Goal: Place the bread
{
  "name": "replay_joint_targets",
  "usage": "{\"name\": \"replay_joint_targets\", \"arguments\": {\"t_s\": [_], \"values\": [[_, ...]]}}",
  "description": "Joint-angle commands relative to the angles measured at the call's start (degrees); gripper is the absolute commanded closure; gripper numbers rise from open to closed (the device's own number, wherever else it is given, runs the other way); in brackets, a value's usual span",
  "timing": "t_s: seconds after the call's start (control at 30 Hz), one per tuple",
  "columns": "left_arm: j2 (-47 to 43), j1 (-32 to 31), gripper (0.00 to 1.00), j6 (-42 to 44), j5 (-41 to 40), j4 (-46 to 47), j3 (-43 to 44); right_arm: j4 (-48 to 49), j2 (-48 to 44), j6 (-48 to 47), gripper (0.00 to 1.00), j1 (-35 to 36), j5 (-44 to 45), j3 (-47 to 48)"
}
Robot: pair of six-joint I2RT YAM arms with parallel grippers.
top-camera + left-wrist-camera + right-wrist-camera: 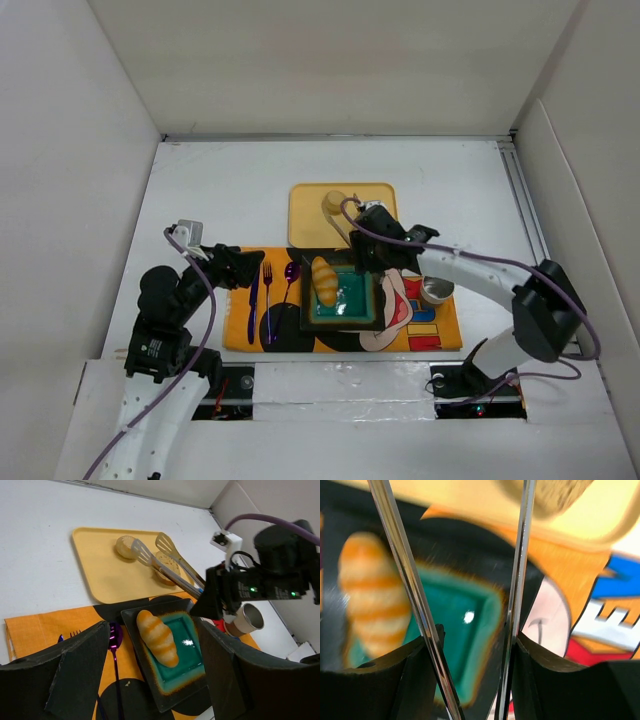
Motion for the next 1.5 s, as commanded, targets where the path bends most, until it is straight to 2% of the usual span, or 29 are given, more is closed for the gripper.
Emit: {"name": "replay_joint_targets", "arguments": {"t_s": [0.0, 0.23, 0.33, 0.47, 0.5, 0.73, 0.87, 0.97, 1.17, 1.33, 1.47], "values": [[-1.31, -0.32, 0.33, -0.18, 0.52, 2.10, 1.66, 1.85, 5.05, -6.10, 0.44, -2.34, 2.69, 6.23], [-1.05, -0.32, 0.33, -0.18, 0.87, 2.27, 1.58, 4.14, 13.68, -8.04, 0.42, -6.12, -1.71, 10.45], [-0.79, -0.32, 0.33, -0.18, 0.87, 2.36, 1.57, 4.67, 16.23, -8.66, 0.45, -6.65, -2.32, 11.77], [-1.05, -0.32, 0.33, -0.18, 0.61, 2.28, 1.57, 5.02, 17.91, -9.19, 0.55, -6.65, -2.85, 13.36], [-0.79, -0.32, 0.33, -0.18, 0.52, 2.36, 1.57, 5.89, 17.74, -9.01, 0.62, -6.65, -3.03, 13.01], [-0.17, -0.32, 0.33, -0.18, 0.87, 2.45, 1.49, 8.36, 10.89, -7.96, 0.76, -6.65, -4.25, 7.65], [-0.17, -0.32, 0.33, -0.26, 0.87, 2.45, 1.40, 6.26, 0.38, -5.68, 0.76, -2.45, -3.99, 2.48], [0.18, -0.32, 0.33, -0.26, 0.87, 2.45, 1.40, 5.29, -5.71, -3.13, 0.76, 0.46, -8.63, -3.85], [1.15, -0.32, 0.33, -0.26, 0.69, 2.27, 1.57, 1.52, -18.90, 6.26, 0.75, 14.16, -14.45, -15.81], [1.76, -0.32, 0.34, -0.44, 0.08, 2.28, 1.49, -5.52, -27.50, 14.62, 0.75, 25.75, -11.38, -19.33], [1.76, -0.32, 0.34, -0.62, -0.53, 2.28, 1.49, -6.84, -30.68, 19.54, 0.75, 29.38, -9.81, -21.09]]}}
